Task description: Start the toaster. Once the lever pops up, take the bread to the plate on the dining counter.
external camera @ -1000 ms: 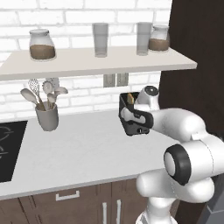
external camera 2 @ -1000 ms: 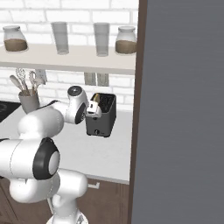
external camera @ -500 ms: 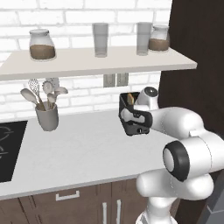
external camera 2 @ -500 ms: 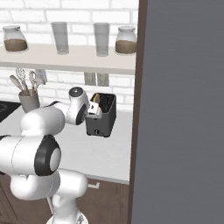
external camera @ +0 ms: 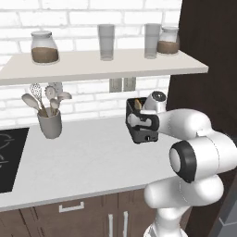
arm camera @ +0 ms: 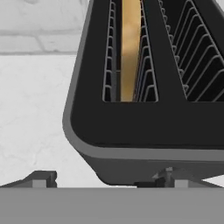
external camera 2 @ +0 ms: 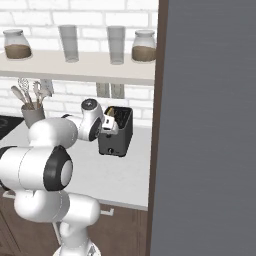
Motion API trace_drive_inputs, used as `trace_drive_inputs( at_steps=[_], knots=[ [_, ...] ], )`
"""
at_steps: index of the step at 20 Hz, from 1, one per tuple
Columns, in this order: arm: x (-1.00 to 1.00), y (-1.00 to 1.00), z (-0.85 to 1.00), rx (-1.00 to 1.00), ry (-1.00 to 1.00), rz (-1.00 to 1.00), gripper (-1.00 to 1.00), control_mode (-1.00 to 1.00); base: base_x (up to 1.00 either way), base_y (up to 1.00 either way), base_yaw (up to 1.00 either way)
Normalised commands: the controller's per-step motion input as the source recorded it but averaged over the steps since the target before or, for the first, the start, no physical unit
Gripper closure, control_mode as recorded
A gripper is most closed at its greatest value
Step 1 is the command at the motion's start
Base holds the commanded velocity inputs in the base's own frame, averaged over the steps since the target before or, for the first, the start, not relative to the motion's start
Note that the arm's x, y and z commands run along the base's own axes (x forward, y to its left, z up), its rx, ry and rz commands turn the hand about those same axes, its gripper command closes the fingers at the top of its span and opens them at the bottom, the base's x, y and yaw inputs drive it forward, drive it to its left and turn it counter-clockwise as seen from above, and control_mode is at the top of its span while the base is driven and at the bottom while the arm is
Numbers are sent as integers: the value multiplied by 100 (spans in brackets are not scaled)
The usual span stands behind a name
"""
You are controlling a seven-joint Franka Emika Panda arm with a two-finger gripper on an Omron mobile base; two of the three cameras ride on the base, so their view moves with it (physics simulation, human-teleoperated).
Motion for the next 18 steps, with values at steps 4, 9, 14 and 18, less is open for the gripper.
trace_drive_inputs(
  at_steps=[4,9,14,18],
  knots=[
    [4,-2,-14,0,0,0,-100,-100,0,0,0],
    [-1,0,-50,0,-1,0,-100,-100,0,0,0],
    [-10,0,-85,0,-2,0,-100,-100,0,0,0],
    [-27,0,-100,0,-5,0,-100,-100,0,0,0]
  ],
)
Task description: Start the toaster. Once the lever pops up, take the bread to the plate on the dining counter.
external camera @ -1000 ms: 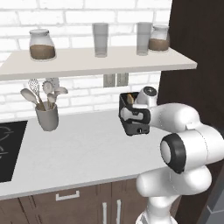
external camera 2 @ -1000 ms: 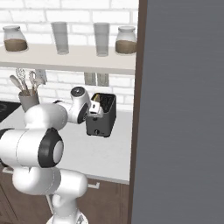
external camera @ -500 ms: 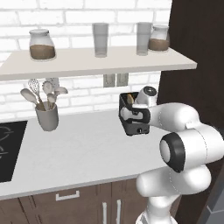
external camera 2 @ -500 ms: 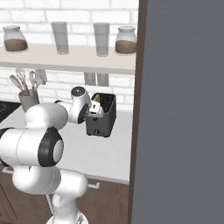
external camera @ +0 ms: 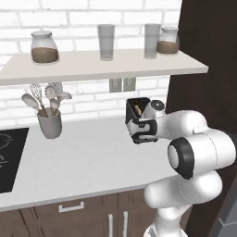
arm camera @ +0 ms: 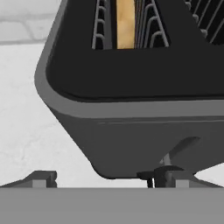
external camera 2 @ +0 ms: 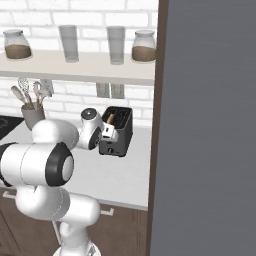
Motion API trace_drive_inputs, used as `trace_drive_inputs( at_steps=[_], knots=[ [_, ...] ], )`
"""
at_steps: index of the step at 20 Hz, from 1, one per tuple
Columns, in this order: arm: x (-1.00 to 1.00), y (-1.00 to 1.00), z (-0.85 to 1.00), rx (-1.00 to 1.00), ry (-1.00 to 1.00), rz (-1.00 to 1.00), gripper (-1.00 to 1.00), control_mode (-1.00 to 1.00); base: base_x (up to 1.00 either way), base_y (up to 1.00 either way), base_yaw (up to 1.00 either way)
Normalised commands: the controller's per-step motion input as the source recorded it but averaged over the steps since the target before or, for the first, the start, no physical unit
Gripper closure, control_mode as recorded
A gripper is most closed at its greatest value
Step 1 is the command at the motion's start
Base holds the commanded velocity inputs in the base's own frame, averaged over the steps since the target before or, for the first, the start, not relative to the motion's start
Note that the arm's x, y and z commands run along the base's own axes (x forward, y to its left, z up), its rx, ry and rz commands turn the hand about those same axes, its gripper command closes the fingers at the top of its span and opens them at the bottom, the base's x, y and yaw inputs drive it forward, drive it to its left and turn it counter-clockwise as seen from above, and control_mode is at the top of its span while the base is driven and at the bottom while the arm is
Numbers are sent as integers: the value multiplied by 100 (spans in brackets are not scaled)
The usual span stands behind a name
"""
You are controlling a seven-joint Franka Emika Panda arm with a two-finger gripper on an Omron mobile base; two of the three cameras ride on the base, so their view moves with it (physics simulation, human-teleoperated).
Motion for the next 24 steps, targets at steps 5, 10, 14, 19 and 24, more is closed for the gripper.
trace_drive_inputs(
  at_steps=[5,10,14,19,24],
  knots=[
    [-21,0,-98,1,0,0,-100,-100,0,0,0],
    [-19,0,-93,0,0,0,-100,-100,0,0,0],
    [-70,-2,-17,3,-7,-1,-100,-100,0,0,0],
    [-79,0,92,10,-23,-2,-100,-100,0,0,0],
    [-34,0,100,11,-14,-5,-100,-100,0,0,0]
  ],
)
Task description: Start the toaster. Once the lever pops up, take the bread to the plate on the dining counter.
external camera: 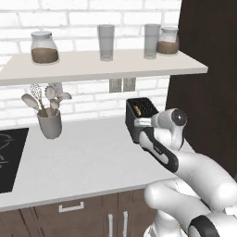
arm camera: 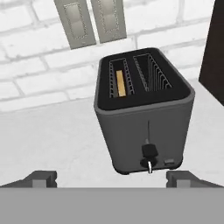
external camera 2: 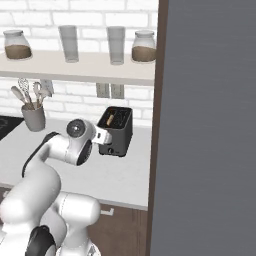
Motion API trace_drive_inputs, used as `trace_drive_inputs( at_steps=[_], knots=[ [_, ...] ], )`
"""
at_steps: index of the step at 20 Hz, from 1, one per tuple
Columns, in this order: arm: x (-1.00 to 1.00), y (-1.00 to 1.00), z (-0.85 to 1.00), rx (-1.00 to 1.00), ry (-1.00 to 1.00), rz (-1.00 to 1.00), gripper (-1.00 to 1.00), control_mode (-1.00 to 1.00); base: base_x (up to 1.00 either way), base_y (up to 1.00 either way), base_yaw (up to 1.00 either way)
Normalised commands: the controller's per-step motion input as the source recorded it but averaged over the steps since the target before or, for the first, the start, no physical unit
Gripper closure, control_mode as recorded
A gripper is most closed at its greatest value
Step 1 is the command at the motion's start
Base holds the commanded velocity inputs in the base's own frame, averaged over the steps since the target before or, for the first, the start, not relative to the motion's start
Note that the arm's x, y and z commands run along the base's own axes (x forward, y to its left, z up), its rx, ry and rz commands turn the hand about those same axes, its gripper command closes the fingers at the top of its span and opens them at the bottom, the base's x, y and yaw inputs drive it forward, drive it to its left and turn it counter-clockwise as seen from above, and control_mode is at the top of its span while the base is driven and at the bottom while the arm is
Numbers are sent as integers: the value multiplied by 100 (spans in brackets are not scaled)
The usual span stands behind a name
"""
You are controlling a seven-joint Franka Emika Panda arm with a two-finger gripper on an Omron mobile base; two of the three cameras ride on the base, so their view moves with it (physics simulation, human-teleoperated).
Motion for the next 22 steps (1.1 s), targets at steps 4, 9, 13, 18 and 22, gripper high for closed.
trace_drive_inputs(
  at_steps=[4,9,13,18,22],
  knots=[
    [0,0,100,5,-1,-6,-100,-100,0,0,0],
    [0,0,100,1,14,-8,-100,-100,0,0,0],
    [0,-1,58,0,25,-7,-100,-100,0,0,0],
    [0,-9,6,0,20,-3,-100,-100,0,0,0],
    [-4,-8,0,0,10,0,-100,-100,0,0,0]
  ],
)
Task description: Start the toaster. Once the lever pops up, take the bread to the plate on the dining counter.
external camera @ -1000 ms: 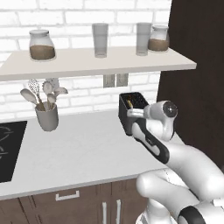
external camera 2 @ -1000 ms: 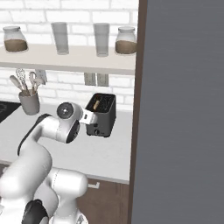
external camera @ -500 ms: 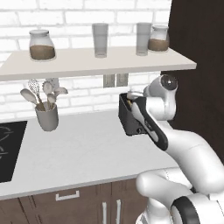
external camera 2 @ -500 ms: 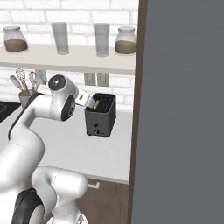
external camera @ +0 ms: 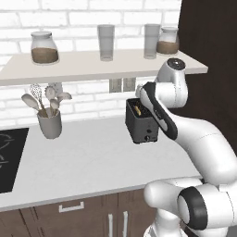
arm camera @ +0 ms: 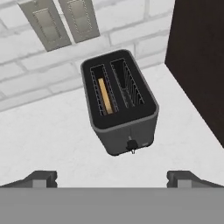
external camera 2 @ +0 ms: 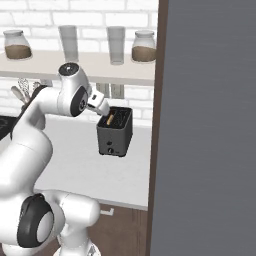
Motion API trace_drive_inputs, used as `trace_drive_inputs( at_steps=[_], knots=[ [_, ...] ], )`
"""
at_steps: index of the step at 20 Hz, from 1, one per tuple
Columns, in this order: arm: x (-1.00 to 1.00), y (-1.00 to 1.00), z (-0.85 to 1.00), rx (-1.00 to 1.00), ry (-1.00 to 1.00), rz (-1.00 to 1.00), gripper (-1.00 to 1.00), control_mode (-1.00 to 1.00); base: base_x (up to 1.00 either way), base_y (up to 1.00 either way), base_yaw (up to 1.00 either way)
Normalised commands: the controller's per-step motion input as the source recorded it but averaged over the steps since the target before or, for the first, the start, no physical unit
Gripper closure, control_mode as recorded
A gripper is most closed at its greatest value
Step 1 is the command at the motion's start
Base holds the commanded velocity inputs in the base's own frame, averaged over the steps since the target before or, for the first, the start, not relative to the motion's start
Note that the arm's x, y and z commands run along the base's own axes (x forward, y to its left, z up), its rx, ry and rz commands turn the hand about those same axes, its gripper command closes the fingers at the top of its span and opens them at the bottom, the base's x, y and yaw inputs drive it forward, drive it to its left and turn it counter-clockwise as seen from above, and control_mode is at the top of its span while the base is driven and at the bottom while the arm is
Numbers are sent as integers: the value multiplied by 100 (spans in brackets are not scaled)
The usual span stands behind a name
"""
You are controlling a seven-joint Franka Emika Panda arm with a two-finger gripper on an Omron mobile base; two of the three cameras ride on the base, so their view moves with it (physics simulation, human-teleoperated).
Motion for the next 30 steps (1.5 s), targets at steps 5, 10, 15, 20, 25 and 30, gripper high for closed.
trace_drive_inputs(
  at_steps=[5,10,15,20,25,30],
  knots=[
    [-2,-3,0,0,2,0,-100,-100,0,0,0],
    [-6,0,0,0,-1,3,-100,-100,0,0,0],
    [-10,0,0,0,-4,1,-100,-100,0,0,0],
    [0,0,0,0,0,0,-100,-100,0,0,0],
    [0,0,0,0,0,0,-100,-100,0,0,0],
    [0,0,0,0,0,0,-100,-100,0,0,0]
  ],
)
